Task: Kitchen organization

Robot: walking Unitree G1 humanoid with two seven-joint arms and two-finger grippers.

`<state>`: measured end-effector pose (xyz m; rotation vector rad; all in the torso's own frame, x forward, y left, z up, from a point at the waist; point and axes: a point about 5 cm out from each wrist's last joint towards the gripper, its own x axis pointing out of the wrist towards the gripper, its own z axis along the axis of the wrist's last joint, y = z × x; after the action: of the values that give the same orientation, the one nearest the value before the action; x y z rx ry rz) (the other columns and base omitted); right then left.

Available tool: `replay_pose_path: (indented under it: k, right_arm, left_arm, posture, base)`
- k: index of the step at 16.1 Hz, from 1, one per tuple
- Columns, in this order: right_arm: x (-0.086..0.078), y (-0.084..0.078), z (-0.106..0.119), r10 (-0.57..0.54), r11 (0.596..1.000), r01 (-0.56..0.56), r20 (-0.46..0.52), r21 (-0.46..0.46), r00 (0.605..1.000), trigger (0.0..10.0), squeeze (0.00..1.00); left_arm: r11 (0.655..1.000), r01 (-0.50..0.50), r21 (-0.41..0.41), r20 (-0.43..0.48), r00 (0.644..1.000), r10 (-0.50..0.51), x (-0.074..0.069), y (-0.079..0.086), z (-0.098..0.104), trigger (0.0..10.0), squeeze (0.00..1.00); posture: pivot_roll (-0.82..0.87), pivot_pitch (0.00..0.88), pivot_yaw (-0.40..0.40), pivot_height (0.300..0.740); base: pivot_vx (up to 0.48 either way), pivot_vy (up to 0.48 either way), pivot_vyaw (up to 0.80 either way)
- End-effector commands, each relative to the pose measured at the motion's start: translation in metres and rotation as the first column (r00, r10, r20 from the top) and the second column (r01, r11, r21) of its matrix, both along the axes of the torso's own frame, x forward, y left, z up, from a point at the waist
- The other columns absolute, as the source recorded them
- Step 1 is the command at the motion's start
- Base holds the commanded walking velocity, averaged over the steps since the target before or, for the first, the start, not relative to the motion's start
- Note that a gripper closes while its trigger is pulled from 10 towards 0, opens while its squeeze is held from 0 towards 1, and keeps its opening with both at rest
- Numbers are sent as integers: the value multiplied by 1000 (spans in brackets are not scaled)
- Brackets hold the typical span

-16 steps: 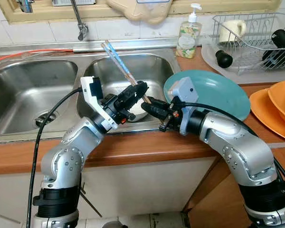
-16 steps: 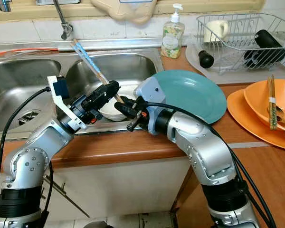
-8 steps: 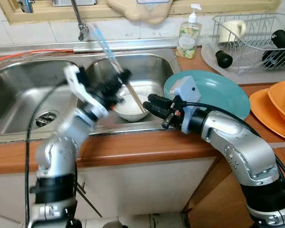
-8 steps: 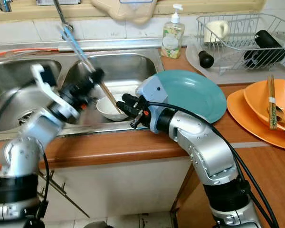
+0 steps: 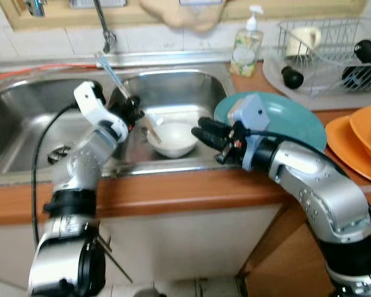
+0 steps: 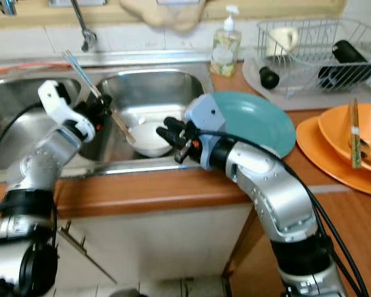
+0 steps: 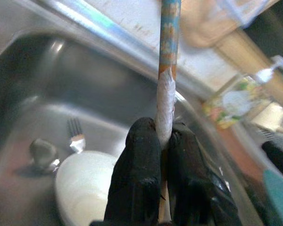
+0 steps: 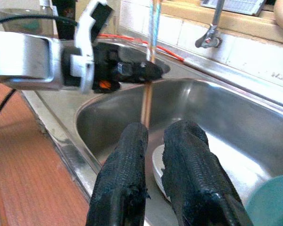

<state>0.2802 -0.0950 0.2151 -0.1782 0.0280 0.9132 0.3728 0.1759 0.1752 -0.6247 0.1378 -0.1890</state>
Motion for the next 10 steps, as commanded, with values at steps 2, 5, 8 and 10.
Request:
replay_pose_path:
  k: [2, 5, 8, 10]
  right_arm:
    - [-1, 1, 0, -5, 1000, 5, 3, -16, 1000, 10000, 0]
    - [-1, 0, -1, -20, 999, 20, -1, -25, 1000, 10000, 0]
    - [-1, -3, -4, -68, 997, 68, -11, -23, 998, 10000, 0]
    - [0, -5, -5, -93, 996, 92, -16, -17, 996, 10000, 0]
  left_arm:
    - [997, -76, 21, -82, 994, 77, 13, 3, -4, 10000, 0]
    - [995, -89, 35, -152, 984, 93, 20, 0, -13, 10000, 1000]
    - [996, -69, 58, -184, 980, 79, 23, -4, -19, 10000, 1000]
    - [996, -49, 72, -200, 978, 62, 22, -4, -24, 10000, 1000]
  posture:
    - [-26, 0, 75, 740]
    - [-33, 0, 78, 740]
    - [-39, 0, 85, 740]
    - [-39, 0, 83, 740]
  base:
    - [0, 0, 0]
    - [0, 0, 0]
    - [0, 0, 0]
    - [0, 0, 0]
